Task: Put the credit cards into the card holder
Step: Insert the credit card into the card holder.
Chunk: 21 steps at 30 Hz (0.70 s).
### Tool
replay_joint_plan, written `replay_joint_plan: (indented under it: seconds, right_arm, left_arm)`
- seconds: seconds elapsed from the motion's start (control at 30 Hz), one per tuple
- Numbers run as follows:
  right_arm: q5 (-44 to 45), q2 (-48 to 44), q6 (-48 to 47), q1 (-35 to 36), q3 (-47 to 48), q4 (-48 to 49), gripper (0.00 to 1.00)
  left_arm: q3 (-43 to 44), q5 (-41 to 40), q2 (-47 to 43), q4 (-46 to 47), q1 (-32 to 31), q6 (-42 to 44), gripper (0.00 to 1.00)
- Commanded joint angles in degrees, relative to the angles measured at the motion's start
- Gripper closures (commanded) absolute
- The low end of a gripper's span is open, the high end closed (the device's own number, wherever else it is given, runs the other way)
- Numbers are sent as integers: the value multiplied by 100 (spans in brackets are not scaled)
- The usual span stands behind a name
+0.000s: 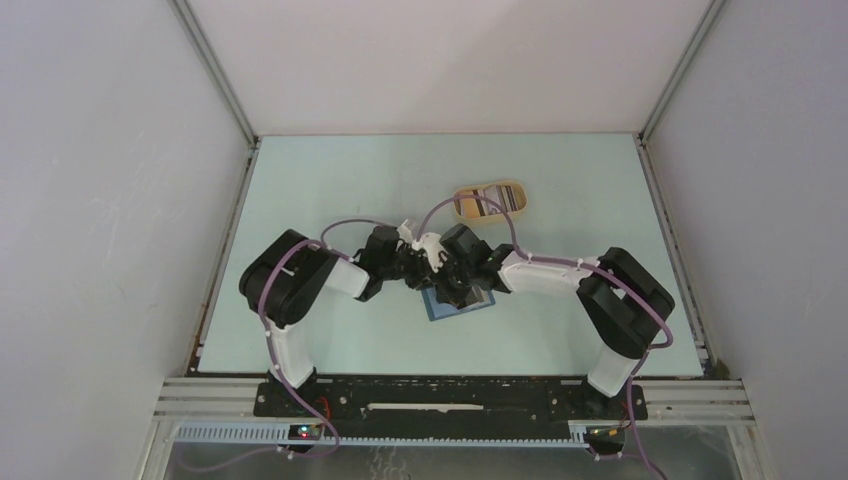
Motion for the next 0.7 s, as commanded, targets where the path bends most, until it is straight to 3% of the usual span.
replay_joint_plan:
  seconds: [0.0, 0.67]
  right_arm:
    - [916, 62, 257, 137, 35, 441, 100]
    - [1559, 65, 306, -253, 134, -235, 100]
  left_arm:
    - [-180, -160, 215, -32, 64, 33, 60]
    - [-247, -178, 374, 27, 116, 94, 59]
